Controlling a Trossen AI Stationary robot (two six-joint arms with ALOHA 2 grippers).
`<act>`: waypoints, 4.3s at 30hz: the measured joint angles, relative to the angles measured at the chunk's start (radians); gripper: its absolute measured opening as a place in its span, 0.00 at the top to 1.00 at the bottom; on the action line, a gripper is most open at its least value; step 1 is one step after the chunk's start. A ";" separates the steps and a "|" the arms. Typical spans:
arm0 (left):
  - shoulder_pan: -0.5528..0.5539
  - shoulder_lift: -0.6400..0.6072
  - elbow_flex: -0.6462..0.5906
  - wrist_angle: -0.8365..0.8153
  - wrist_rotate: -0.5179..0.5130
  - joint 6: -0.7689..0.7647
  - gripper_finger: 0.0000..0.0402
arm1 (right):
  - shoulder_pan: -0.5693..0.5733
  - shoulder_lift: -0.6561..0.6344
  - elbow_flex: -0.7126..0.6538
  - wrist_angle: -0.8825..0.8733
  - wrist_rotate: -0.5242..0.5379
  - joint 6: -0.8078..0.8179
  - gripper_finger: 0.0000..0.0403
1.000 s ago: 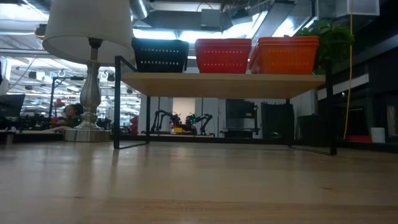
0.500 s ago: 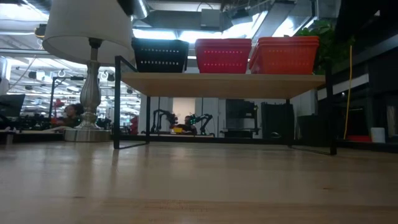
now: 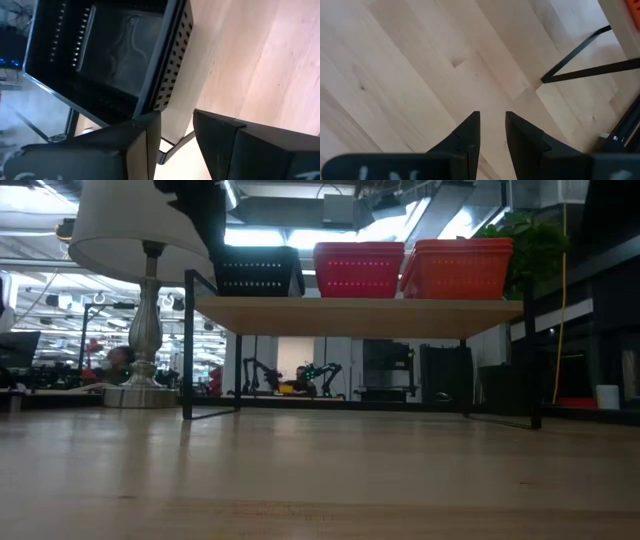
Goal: Stack baskets on shelf by color
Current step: Stack the black bin on top of the black bin on the shelf, then return to Home Position
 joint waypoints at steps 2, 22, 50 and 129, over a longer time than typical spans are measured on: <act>0.001 0.000 0.000 0.000 0.006 0.008 0.73 | 0.005 0.000 0.000 0.001 0.000 0.000 0.77; -0.269 -0.008 0.131 -0.161 0.112 -0.249 0.73 | -0.023 -0.281 -0.025 -0.003 0.205 -0.298 0.77; -0.384 -0.665 -0.736 0.740 0.051 -0.088 0.81 | 0.146 -1.263 -1.364 1.492 -0.093 -0.915 0.77; 0.017 -1.362 -1.426 1.407 0.460 0.331 0.90 | 0.188 -1.980 -1.590 1.193 -0.049 -1.342 0.77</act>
